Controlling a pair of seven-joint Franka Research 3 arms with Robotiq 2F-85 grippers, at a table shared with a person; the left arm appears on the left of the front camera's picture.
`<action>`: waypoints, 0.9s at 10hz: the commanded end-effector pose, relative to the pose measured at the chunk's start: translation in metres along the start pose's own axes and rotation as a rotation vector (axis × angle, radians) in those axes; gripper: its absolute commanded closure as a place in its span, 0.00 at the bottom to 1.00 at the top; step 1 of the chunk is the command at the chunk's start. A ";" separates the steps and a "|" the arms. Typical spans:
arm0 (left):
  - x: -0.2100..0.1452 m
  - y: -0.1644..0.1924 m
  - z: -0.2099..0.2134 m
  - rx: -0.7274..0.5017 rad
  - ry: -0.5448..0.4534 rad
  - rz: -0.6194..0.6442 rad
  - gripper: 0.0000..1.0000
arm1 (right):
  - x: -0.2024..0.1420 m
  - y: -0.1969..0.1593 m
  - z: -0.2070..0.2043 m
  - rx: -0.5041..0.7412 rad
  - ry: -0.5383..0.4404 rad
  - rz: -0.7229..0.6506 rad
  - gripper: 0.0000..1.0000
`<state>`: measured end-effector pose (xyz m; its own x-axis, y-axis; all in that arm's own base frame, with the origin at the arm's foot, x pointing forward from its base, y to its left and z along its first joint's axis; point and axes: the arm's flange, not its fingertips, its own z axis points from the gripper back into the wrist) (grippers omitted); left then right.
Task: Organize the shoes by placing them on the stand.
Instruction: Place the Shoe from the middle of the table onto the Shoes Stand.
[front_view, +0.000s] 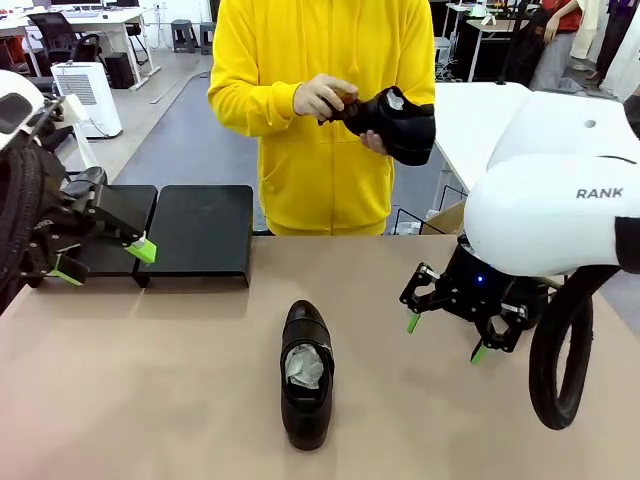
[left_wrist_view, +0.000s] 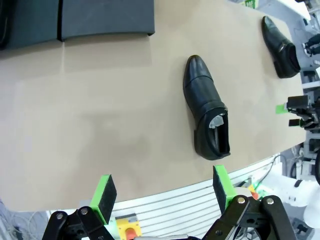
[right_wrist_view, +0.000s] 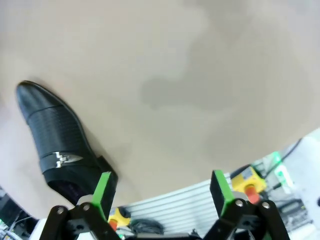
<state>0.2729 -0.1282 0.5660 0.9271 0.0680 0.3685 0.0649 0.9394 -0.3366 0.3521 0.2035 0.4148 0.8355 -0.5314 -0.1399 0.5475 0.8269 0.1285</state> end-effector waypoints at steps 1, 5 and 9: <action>-0.029 -0.030 -0.028 0.073 0.028 -0.011 0.00 | -0.004 0.001 0.005 -0.005 -0.030 0.028 0.00; -0.067 -0.101 -0.109 0.165 0.108 0.013 0.00 | -0.004 0.001 0.005 -0.005 -0.030 0.028 0.00; -0.079 -0.133 -0.189 0.283 0.096 -0.063 0.00 | -0.004 0.001 0.005 -0.005 -0.030 0.028 0.00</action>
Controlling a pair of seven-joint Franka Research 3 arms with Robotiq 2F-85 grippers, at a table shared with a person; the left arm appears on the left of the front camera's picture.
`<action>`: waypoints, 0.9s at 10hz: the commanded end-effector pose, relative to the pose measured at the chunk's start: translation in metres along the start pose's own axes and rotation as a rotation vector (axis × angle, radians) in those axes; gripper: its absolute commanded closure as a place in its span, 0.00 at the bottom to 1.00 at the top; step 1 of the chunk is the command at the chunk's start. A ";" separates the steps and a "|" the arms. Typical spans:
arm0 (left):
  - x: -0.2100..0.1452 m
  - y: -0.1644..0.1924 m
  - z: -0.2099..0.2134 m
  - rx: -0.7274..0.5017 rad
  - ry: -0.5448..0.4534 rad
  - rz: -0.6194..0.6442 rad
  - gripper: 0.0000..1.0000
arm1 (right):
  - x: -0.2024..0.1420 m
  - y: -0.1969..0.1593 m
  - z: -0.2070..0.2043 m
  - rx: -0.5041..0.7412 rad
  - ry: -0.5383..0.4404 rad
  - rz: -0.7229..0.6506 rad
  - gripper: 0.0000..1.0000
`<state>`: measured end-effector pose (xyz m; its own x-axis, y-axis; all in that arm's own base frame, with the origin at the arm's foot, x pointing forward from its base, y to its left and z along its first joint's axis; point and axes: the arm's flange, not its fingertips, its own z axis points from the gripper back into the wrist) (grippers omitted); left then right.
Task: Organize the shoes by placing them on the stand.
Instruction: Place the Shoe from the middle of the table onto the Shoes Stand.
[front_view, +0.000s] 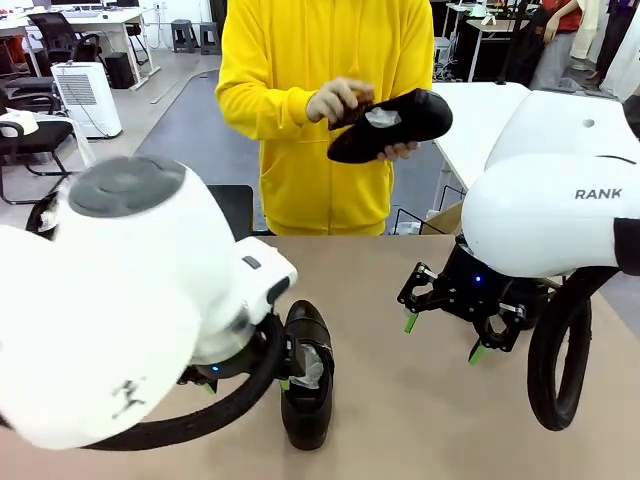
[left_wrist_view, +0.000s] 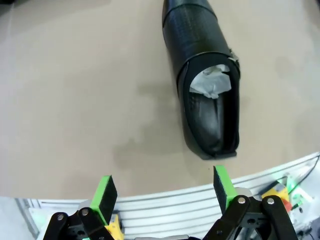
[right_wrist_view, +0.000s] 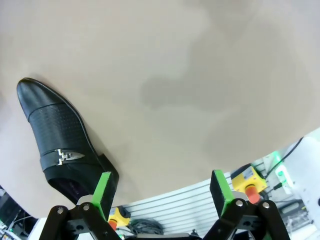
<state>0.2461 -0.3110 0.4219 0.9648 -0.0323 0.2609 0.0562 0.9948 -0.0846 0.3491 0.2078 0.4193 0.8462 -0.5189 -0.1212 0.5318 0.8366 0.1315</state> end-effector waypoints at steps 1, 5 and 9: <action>0.018 -0.016 -0.021 0.048 -0.037 0.023 0.00 | 0.002 -0.001 0.002 -0.006 -0.013 0.009 0.00; 0.029 -0.027 -0.054 0.062 -0.019 0.095 0.00 | 0.002 -0.001 0.002 -0.006 -0.013 0.009 0.00; 0.036 -0.028 -0.082 0.106 -0.035 0.166 0.00 | 0.002 -0.001 0.002 -0.006 -0.013 0.009 0.00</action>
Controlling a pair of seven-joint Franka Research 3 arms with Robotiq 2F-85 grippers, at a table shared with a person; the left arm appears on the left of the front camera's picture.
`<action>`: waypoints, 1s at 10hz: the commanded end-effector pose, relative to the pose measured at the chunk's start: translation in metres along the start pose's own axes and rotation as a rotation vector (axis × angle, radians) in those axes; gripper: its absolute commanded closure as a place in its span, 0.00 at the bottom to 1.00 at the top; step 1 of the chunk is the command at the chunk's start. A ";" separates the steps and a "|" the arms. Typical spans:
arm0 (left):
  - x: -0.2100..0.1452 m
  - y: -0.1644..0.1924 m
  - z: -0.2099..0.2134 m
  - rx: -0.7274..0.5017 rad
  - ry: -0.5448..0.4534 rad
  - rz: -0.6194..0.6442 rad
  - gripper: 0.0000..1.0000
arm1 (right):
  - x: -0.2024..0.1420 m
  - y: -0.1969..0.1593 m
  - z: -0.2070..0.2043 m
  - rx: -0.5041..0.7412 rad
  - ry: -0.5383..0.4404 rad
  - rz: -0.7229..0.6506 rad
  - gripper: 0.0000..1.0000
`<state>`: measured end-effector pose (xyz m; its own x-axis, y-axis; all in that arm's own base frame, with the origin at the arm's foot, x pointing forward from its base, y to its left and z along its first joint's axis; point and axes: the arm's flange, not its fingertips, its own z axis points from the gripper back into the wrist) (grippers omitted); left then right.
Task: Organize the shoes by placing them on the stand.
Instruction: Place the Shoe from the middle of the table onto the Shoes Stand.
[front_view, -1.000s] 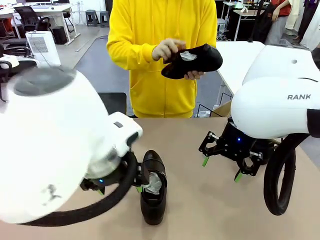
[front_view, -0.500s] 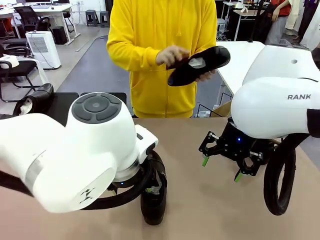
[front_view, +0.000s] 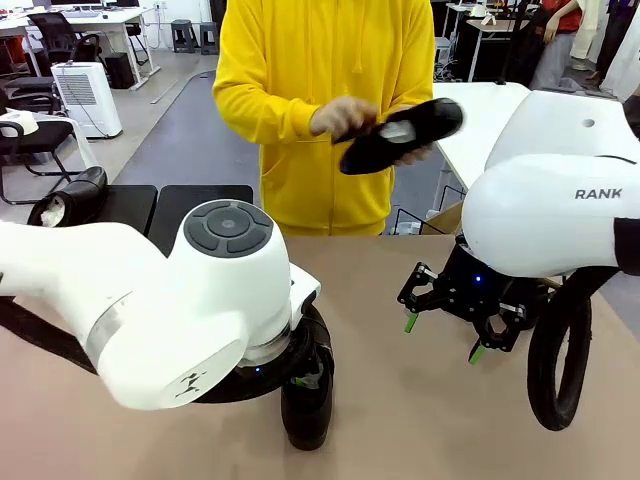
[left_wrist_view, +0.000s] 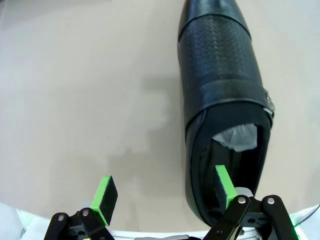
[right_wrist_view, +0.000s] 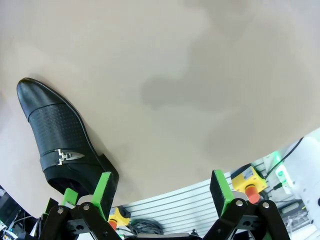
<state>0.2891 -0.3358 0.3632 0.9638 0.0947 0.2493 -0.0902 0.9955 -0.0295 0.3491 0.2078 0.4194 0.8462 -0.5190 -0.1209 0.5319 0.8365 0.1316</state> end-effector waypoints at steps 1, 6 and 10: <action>0.011 -0.013 -0.020 0.029 -0.047 0.065 0.00 | 0.002 -0.001 0.002 -0.006 -0.013 0.009 0.00; 0.016 -0.014 -0.037 0.065 0.083 0.035 0.39 | 0.002 -0.001 0.002 -0.006 -0.013 0.009 0.00; 0.016 -0.015 -0.037 0.055 0.088 0.018 1.00 | 0.002 -0.001 0.002 -0.006 -0.013 0.009 0.00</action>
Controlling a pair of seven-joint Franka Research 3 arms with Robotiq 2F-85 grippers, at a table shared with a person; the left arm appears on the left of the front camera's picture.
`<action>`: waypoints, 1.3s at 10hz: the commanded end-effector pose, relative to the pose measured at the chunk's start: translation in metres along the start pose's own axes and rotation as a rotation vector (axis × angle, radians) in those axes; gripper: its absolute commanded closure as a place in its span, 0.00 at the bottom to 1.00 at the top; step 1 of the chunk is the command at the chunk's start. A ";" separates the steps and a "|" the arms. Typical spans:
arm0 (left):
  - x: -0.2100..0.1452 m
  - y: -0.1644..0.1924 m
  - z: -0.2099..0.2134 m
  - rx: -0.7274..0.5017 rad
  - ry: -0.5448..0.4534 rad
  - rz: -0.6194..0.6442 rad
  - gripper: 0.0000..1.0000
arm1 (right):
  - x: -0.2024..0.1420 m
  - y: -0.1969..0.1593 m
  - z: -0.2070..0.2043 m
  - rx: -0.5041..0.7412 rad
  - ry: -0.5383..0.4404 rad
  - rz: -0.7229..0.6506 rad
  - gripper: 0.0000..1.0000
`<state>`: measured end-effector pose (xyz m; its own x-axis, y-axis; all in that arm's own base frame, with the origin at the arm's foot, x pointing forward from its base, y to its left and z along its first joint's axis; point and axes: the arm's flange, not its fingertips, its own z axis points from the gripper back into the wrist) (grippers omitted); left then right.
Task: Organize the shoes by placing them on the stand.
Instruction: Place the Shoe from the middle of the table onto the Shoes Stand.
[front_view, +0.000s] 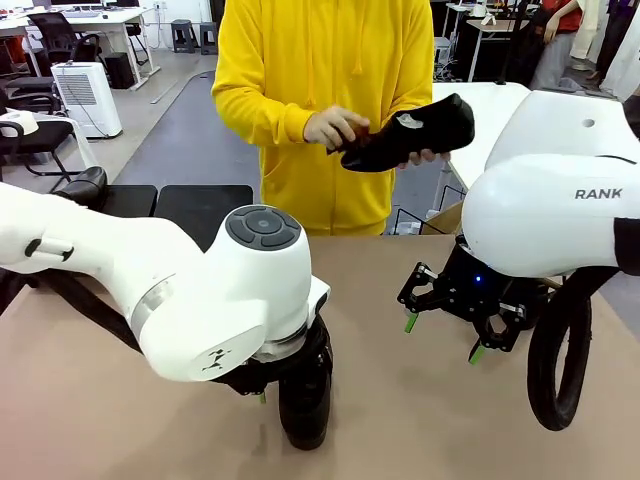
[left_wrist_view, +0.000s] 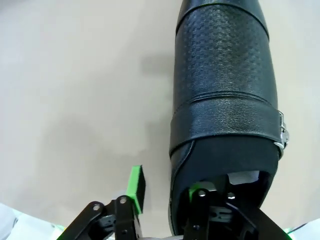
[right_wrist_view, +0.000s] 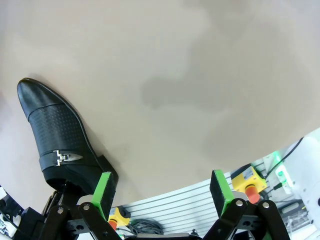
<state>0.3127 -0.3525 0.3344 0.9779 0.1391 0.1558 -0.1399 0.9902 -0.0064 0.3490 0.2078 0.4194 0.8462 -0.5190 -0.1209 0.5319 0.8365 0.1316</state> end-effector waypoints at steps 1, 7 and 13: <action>0.003 0.002 -0.003 0.021 -0.007 -0.031 1.00 | 0.002 -0.001 0.002 -0.006 -0.013 0.009 0.00; 0.000 0.005 0.046 -0.048 0.100 -0.178 1.00 | 0.002 -0.001 0.002 -0.006 -0.013 0.009 0.00; 0.088 0.140 0.178 -0.308 -0.187 -0.072 1.00 | 0.002 -0.001 0.002 -0.006 -0.013 0.009 0.00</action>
<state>0.3324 -0.2300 0.5375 0.9537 0.0674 0.2932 0.0161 0.9618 -0.2733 0.3492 0.2073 0.4193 0.8455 -0.5201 -0.1208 0.5329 0.8359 0.1314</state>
